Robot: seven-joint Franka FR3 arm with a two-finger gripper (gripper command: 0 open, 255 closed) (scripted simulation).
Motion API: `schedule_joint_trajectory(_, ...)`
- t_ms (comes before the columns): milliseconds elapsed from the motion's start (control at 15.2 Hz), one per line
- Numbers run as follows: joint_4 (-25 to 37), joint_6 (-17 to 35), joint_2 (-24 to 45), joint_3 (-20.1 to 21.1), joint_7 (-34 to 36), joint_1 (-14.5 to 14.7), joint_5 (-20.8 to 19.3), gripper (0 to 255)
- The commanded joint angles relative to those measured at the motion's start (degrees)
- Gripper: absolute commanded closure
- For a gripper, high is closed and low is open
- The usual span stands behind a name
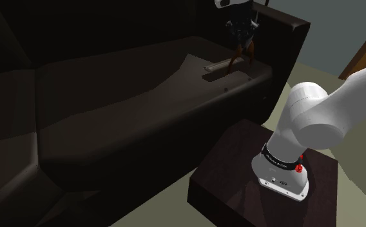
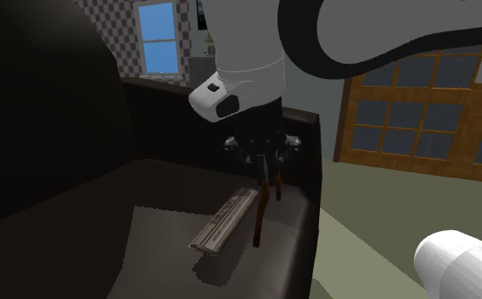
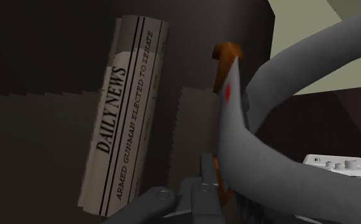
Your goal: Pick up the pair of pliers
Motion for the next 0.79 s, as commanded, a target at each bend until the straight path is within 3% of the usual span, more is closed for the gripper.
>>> schedule_joint_trajectory(0, 1.6, -1.2, 0.3, 0.2, -0.5, 0.1, 0.2, 255)
schedule_joint_trajectory(726, 9.7, -7.0, 2.3, 1.5, -2.9, 0.3, 1.1, 255)
